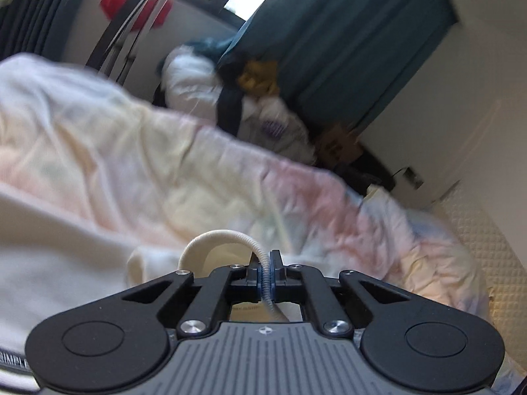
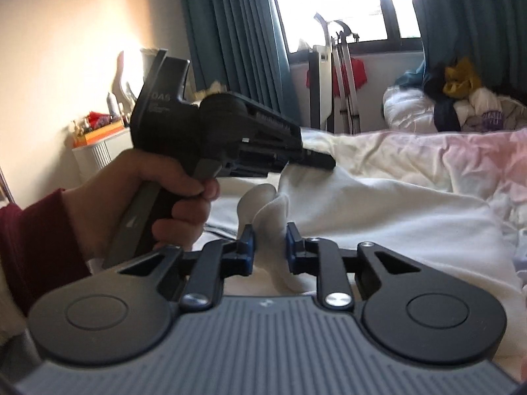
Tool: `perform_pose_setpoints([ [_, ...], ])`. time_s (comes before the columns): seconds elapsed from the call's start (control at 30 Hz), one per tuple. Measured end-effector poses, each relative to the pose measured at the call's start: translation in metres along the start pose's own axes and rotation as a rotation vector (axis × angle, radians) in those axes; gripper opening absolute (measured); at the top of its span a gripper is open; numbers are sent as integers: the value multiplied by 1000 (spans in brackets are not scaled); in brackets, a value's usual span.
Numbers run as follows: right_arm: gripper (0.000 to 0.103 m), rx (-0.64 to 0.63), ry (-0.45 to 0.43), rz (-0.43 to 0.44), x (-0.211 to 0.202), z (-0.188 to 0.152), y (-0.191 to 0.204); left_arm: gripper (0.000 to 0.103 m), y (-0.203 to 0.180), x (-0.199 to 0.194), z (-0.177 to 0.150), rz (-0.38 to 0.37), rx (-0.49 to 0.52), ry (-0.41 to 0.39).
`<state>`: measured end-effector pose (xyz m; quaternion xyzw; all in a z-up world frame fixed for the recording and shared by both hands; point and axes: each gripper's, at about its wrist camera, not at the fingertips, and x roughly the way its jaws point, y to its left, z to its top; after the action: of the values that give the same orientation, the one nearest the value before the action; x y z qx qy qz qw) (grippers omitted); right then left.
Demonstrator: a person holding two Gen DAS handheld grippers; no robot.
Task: Fold clothes
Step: 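Grasp the pants fabric near the striped tape with the left gripper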
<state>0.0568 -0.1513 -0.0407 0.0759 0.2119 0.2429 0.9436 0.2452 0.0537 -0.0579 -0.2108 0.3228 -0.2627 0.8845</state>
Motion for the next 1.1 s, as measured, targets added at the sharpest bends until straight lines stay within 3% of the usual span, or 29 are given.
perform_pose_setpoints([
  [0.13, 22, 20, -8, -1, -3, 4, -4, 5, -11, 6, 7, 51, 49, 19],
  [0.37, 23, -27, 169, -41, 42, -21, 0, 5, 27, 38, -17, 206, -2, 168],
  [0.73, 25, -10, 191, -36, 49, -24, -4, 7, 40, 36, -20, 200, -32, 168],
  [0.83, 25, 4, 178, -30, 46, -23, -6, 20, 36, 32, -18, 188, -40, 153],
  [0.9, 27, 15, 155, -17, 41, -19, -7, 40, 33, 22, -18, 178, -50, 127],
  [1.1, 34, 91, 125, 20, 24, -9, -21, 49, 24, -30, -31, 123, -102, 78],
])
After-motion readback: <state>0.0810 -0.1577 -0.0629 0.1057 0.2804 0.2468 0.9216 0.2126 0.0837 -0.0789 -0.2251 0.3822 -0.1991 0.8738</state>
